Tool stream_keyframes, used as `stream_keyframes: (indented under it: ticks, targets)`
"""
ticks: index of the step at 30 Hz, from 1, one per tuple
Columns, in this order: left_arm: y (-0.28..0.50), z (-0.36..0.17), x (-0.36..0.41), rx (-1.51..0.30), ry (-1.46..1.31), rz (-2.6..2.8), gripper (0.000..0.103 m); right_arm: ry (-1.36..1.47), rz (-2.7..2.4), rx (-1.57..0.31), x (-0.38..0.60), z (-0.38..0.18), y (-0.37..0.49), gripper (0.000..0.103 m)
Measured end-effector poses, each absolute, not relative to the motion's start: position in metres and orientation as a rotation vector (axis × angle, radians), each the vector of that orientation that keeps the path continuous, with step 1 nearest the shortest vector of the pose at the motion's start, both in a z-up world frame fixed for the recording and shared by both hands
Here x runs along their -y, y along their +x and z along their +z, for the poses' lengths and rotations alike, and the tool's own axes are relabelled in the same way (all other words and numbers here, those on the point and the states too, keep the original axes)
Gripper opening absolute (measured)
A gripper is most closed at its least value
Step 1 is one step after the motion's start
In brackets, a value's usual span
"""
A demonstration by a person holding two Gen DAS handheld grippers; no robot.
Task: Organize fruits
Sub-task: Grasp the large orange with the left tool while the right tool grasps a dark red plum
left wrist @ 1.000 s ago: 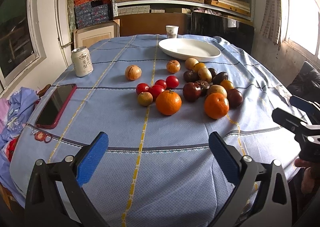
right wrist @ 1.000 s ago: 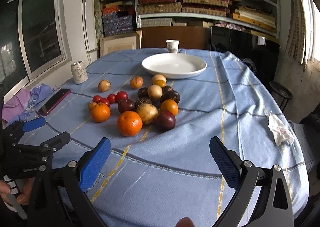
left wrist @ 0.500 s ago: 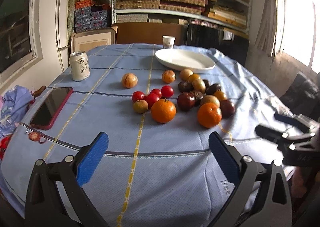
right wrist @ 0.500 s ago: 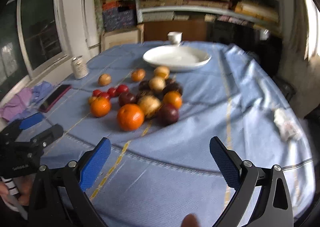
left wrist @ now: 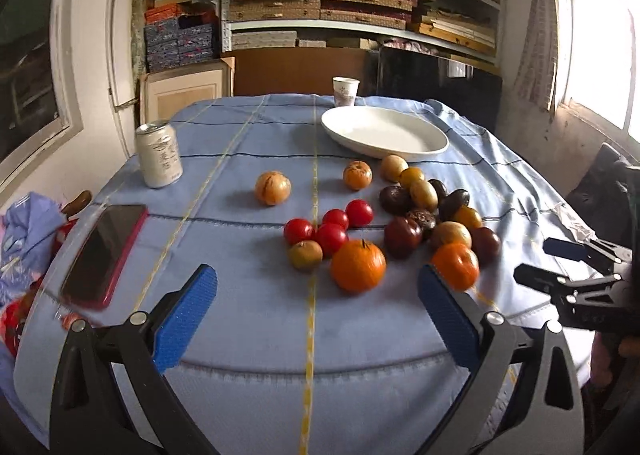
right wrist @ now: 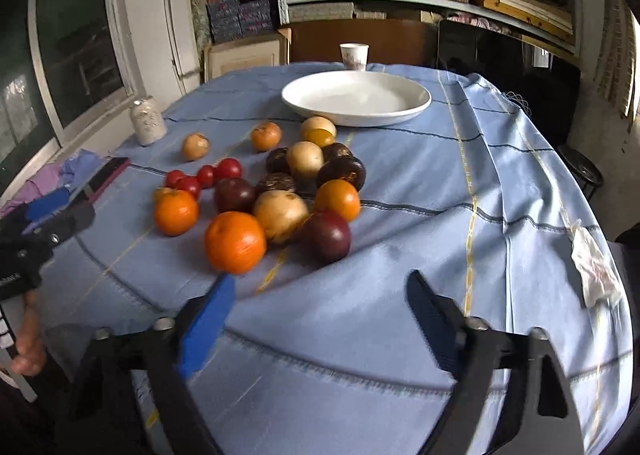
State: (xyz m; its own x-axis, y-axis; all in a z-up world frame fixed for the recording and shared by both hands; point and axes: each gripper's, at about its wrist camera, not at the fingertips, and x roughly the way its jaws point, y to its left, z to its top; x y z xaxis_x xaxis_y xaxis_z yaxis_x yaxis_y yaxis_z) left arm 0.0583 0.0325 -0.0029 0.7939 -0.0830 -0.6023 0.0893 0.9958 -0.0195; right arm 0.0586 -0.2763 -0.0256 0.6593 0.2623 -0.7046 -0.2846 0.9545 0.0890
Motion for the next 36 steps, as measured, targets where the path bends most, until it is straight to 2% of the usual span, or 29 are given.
stream_keyframes:
  ticks: [6,16,20,21,29,30,32,33,36]
  targets:
    - [0.081,-0.024,-0.034,-0.706,-0.005,-0.123,0.099,-0.075,0.322,-0.836,0.269,-0.034,0.087,0.058]
    - [0.085,-0.037,-0.032,-0.739,-0.002,-0.139,0.099,-0.083,0.367,-0.892,0.259,-0.050,0.111,0.057]
    - [0.084,-0.037,-0.026,-0.740,0.030,-0.135,0.099,-0.068,0.392,-0.912,0.258,-0.057,0.116,0.045]
    - [0.083,-0.037,-0.024,-0.739,0.040,-0.134,0.099,-0.061,0.387,-0.911,0.259,-0.058,0.116,0.039]
    - [0.080,-0.026,0.010,-0.741,0.043,-0.259,0.099,0.132,0.444,-0.852,0.289,-0.054,0.111,0.038]
    - [0.080,-0.024,0.020,-0.736,0.051,-0.288,0.098,0.147,0.448,-0.839,0.292,-0.052,0.110,0.038]
    - [0.081,-0.024,0.038,-0.735,0.080,-0.328,0.088,0.183,0.456,-0.814,0.299,-0.050,0.108,0.038]
    - [0.083,-0.026,0.049,-0.745,0.103,-0.352,0.080,0.201,0.461,-0.809,0.303,-0.050,0.109,0.038]
    - [0.090,-0.029,0.069,-0.763,0.141,-0.369,0.071,0.227,0.466,-0.803,0.307,-0.049,0.110,0.038]
